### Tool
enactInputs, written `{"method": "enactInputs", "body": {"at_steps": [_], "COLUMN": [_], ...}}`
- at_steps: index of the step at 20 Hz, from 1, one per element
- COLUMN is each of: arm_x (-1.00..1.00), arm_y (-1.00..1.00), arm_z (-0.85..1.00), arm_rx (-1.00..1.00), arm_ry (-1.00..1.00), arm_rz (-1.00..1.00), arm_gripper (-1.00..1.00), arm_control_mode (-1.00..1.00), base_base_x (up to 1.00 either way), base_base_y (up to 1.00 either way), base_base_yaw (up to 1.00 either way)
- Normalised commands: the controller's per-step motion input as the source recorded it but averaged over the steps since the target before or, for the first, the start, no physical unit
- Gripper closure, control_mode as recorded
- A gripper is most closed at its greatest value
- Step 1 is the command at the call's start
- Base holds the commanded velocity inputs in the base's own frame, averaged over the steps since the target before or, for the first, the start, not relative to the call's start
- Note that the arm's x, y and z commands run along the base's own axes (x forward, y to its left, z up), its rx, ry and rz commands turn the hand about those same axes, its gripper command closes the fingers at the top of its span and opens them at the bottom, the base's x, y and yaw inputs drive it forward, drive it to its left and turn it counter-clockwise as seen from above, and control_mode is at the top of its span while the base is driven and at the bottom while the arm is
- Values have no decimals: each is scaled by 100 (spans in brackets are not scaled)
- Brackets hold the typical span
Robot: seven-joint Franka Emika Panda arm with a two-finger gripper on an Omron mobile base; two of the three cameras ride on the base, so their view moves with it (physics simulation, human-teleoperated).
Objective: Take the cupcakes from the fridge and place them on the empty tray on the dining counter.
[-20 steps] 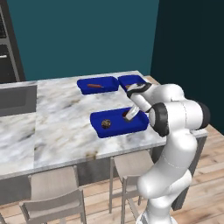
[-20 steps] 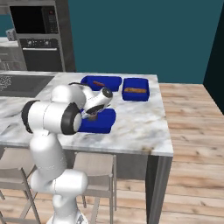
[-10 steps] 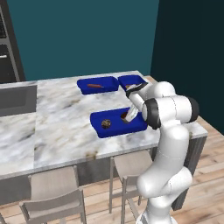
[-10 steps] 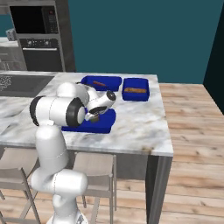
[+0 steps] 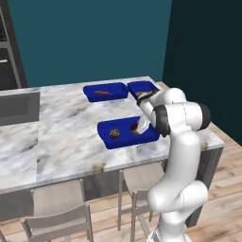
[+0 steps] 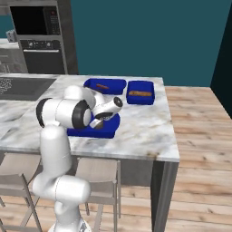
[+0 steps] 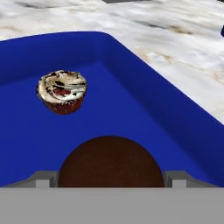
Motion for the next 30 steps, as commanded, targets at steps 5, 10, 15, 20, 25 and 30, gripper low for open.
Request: {"method": "enactInputs", "body": {"at_steps": [5, 10, 15, 20, 25, 30], "arm_x": [22, 26, 0, -1, -1, -10], "arm_y": [0, 0, 0, 0, 0, 0], "arm_z": [-20, -22, -15, 0, 6, 29], "arm_rx": [0, 0, -2, -9, -14, -14], "arm_ry": [-2, -3, -1, -4, -4, 0], "arm_rz": [7, 8, 5, 0, 0, 0], "arm_gripper": [100, 100, -100, -100, -100, -100], "arm_control_mode": [-100, -100, -100, -100, -100, -100], "base_base_x": [0, 0, 0, 0, 0, 0], "base_base_y": [0, 0, 0, 0, 0, 0], "base_base_yaw": [0, 0, 0, 0, 0, 0]}}
